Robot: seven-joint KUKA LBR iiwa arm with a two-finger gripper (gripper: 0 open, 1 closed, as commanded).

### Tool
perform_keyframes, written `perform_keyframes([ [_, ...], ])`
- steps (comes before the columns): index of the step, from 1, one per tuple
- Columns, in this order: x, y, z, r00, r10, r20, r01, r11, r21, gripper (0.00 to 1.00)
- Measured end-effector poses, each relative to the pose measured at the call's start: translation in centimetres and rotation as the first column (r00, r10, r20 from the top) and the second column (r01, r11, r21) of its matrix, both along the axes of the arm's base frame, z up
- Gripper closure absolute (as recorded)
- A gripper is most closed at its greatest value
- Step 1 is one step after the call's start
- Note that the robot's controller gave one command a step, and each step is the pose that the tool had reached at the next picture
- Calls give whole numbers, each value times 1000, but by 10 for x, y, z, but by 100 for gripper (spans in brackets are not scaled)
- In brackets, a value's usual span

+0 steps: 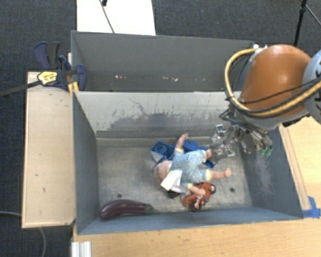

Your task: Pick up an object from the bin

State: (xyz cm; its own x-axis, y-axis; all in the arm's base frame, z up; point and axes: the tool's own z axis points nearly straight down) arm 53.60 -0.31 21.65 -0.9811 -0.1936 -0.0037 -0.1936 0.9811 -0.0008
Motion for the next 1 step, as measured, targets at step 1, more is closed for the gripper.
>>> perform_keyframes([
  [1,0,0,-1,1000,0,-2,0,1000,0,100],
])
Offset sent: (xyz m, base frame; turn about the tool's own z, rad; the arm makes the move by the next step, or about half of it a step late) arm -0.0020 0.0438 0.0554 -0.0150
